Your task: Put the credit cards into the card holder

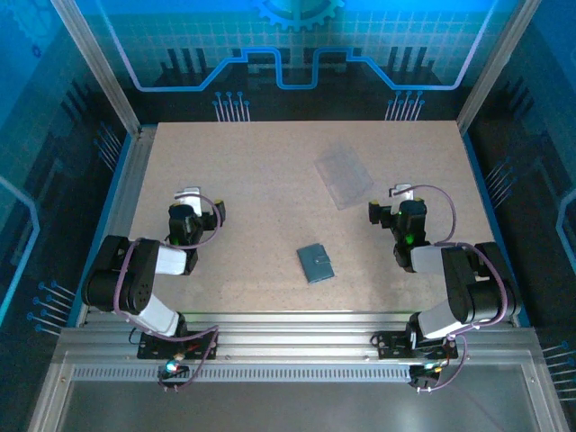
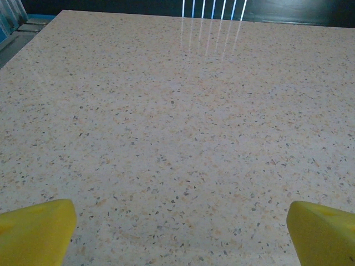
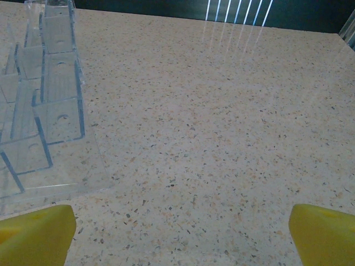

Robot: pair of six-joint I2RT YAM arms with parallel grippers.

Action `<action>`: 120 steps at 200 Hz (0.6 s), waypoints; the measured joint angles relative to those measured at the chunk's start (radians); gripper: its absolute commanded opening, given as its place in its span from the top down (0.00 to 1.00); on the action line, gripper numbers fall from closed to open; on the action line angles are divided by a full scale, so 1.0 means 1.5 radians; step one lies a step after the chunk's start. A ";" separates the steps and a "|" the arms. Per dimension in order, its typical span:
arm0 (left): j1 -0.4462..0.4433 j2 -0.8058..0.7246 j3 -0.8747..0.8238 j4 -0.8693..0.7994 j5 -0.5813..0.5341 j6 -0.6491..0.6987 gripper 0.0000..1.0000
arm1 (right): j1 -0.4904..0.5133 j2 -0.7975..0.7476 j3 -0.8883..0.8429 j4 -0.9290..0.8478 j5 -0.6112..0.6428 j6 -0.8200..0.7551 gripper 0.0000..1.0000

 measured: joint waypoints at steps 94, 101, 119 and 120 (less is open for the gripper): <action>0.000 0.000 0.000 0.000 0.013 0.004 0.01 | 0.000 0.000 0.000 0.000 0.000 0.000 0.00; 0.001 0.000 0.000 0.001 0.023 0.009 0.01 | 0.000 0.000 0.000 0.000 0.000 0.000 0.00; 0.001 0.000 -0.002 0.004 0.037 0.014 0.01 | 0.000 0.000 0.000 0.000 0.000 0.000 0.00; 0.001 0.000 -0.002 0.005 0.037 0.014 0.01 | 0.000 0.000 0.000 0.000 0.000 0.000 0.00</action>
